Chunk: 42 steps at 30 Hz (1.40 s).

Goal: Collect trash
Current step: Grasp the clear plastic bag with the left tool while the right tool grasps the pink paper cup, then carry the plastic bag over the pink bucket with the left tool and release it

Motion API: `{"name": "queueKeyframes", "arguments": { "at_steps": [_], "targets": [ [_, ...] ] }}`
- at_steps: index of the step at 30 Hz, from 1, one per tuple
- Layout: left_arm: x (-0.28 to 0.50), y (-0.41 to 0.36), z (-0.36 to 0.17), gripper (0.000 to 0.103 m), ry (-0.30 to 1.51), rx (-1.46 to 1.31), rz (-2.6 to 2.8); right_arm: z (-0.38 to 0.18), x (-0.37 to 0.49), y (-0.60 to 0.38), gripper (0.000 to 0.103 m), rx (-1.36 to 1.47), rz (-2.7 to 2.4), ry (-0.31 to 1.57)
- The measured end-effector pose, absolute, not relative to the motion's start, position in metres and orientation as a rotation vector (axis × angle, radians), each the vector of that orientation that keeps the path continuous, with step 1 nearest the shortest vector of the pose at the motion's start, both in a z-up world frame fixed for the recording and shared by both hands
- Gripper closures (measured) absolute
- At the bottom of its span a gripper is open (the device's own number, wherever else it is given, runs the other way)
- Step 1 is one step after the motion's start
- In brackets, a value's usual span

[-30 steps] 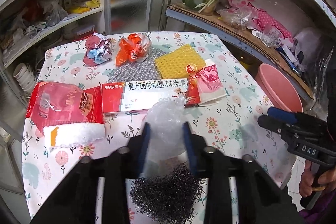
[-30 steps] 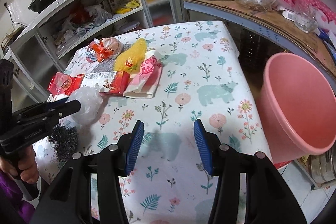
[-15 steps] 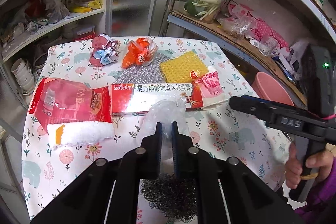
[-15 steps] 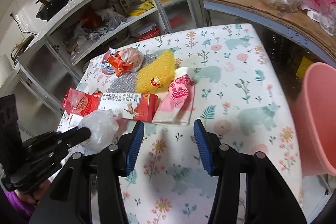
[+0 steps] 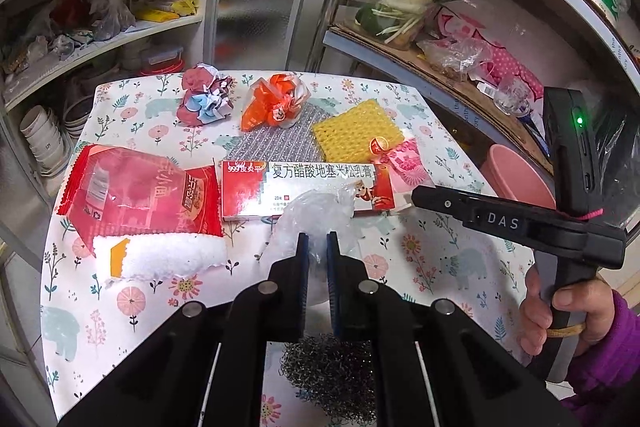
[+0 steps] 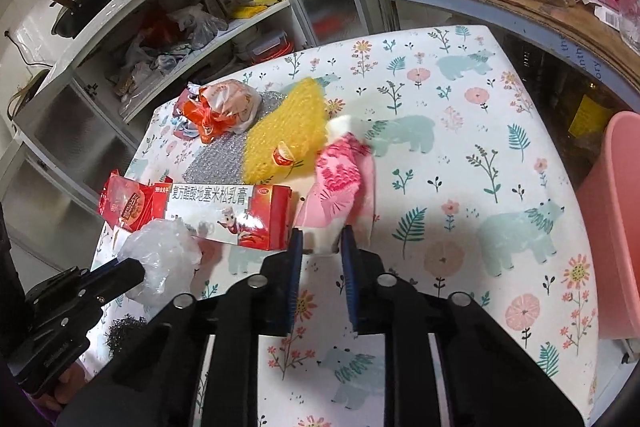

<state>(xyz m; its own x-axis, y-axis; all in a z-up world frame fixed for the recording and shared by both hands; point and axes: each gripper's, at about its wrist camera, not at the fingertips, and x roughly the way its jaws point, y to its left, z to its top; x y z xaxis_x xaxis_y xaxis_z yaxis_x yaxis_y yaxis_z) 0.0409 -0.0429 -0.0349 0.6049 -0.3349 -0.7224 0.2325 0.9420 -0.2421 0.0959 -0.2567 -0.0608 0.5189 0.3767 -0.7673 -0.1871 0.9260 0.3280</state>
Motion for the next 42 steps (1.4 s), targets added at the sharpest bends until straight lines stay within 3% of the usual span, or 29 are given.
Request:
{"name": "queueKeyframes", "arguments": {
  "at_steps": [21, 42],
  "targets": [
    [0.025, -0.060, -0.005, 0.096, 0.796, -0.100, -0.348, -0.024, 0.040, -0.307, 0.090, 0.313, 0.339, 0.888],
    [0.026, -0.147, 0.023, 0.096, 0.747, -0.012, -0.490, -0.010, 0.005, -0.373, 0.090, 0.388, 0.238, 0.803]
  ]
}}
